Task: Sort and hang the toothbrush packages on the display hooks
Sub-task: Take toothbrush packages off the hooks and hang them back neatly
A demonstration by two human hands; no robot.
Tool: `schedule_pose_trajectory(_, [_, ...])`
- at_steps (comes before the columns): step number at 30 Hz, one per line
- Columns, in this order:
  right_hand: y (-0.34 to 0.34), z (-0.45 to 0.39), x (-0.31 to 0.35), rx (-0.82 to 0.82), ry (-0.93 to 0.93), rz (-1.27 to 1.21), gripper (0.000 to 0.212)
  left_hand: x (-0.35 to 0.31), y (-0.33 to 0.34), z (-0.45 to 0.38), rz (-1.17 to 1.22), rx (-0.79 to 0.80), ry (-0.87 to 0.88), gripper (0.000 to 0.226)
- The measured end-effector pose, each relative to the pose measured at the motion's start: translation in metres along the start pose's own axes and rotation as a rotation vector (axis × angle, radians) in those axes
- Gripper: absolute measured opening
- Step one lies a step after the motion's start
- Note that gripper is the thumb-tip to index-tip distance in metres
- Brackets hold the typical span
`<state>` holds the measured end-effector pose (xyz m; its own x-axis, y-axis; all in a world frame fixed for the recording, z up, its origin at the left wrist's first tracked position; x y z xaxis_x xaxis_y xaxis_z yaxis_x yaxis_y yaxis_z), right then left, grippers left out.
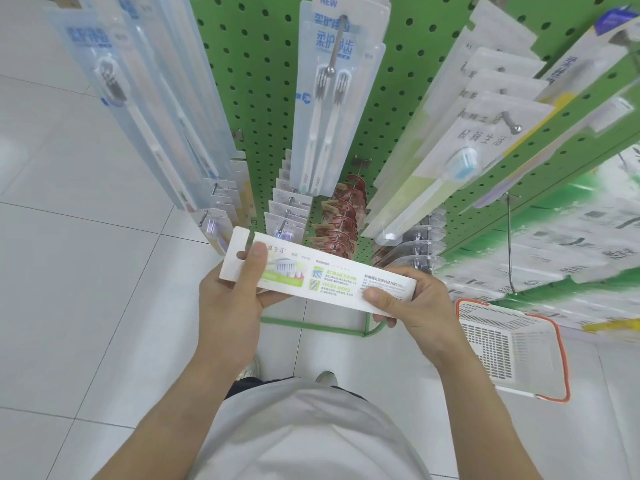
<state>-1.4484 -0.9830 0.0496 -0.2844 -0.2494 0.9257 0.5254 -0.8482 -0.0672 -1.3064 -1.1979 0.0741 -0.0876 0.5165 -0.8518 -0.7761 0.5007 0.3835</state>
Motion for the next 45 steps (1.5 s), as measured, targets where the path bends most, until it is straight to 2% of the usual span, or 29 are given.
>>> schedule_pose_trajectory(5, [-0.016, 0.002, 0.005, -0.139, -0.039, 0.052, 0.036, -0.003, 0.006, 0.003, -0.03, 0.033, -0.004, 0.031])
schedule_pose_trajectory(7, [-0.027, 0.005, 0.012, -0.285, -0.114, 0.303, 0.042, -0.002, 0.009, 0.005, -0.052, 0.059, -0.009, 0.032])
schedule_pose_trajectory(9, [-0.022, 0.015, 0.029, -0.391, -0.327, 0.602, 0.042, 0.0, 0.01, 0.006, -0.069, 0.079, -0.016, 0.03])
schedule_pose_trajectory(13, [0.027, 0.045, 0.036, -0.37, -0.767, 0.692, 0.028, 0.004, 0.013, 0.005, -0.069, 0.076, -0.059, 0.03])
schedule_pose_trajectory(16, [0.056, 0.055, 0.023, -0.292, -0.884, 0.692, 0.038, 0.007, 0.012, 0.003, -0.006, 0.067, -0.141, 0.016])
schedule_pose_trajectory(18, [0.06, 0.058, 0.022, -0.263, -0.92, 0.669, 0.034, 0.007, 0.013, 0.002, 0.0, 0.101, -0.17, 0.011])
schedule_pose_trajectory(19, [0.058, 0.059, 0.023, -0.267, -0.924, 0.642, 0.027, 0.007, 0.014, 0.002, -0.017, 0.135, -0.172, 0.011])
schedule_pose_trajectory(20, [0.053, 0.059, 0.024, -0.284, -0.914, 0.623, 0.023, 0.006, 0.016, 0.003, -0.051, 0.178, -0.159, 0.021])
schedule_pose_trajectory(22, [0.043, 0.057, 0.027, -0.33, -0.847, 0.603, 0.022, 0.007, 0.02, 0.005, -0.155, 0.268, -0.115, 0.055])
schedule_pose_trajectory(23, [0.037, 0.053, 0.025, -0.331, -0.767, 0.554, 0.022, 0.008, 0.023, 0.007, -0.201, 0.297, -0.098, 0.067])
schedule_pose_trajectory(25, [0.034, 0.039, 0.013, -0.208, -0.512, 0.317, 0.021, 0.011, 0.03, 0.01, -0.204, 0.339, -0.088, 0.074])
schedule_pose_trajectory(28, [0.042, 0.031, 0.005, -0.03, -0.288, -0.072, 0.017, 0.009, 0.039, 0.011, -0.15, 0.378, -0.079, 0.057])
schedule_pose_trajectory(30, [0.044, 0.028, 0.003, 0.028, -0.235, -0.153, 0.019, 0.003, 0.04, 0.008, -0.164, 0.373, -0.031, 0.038])
schedule_pose_trajectory(32, [0.044, 0.027, 0.001, 0.035, -0.21, -0.096, 0.01, -0.001, 0.039, 0.004, -0.167, 0.357, -0.017, 0.029])
schedule_pose_trajectory(33, [0.042, 0.027, -0.002, 0.022, -0.202, -0.051, 0.015, -0.002, 0.041, 0.003, -0.17, 0.36, -0.017, 0.028])
schedule_pose_trajectory(36, [0.042, 0.027, -0.003, 0.058, -0.219, 0.058, 0.053, -0.006, 0.047, 0.004, -0.186, 0.369, 0.002, 0.022])
schedule_pose_trajectory(38, [0.049, 0.029, 0.0, 0.129, -0.238, 0.163, 0.067, -0.008, 0.053, 0.006, -0.205, 0.381, 0.024, 0.019])
schedule_pose_trajectory(42, [0.054, 0.033, -0.001, 0.186, -0.224, 0.26, 0.075, -0.015, 0.062, 0.012, -0.217, 0.421, 0.072, 0.024])
schedule_pose_trajectory(45, [0.054, 0.033, -0.001, 0.184, -0.233, 0.285, 0.07, -0.022, 0.071, 0.02, -0.226, 0.474, 0.128, 0.022])
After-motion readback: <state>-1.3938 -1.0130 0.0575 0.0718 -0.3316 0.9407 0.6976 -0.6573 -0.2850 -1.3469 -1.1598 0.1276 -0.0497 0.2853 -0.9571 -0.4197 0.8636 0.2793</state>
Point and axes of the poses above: each hand's wrist, its own z-axis away from the middle knuckle, its own y-axis out of the palm, x = y × z, the point moved 9 cm from there along -z, towards the middle knuckle, and after that the axes turned 3 degrees about z, right-handed, at the moved point
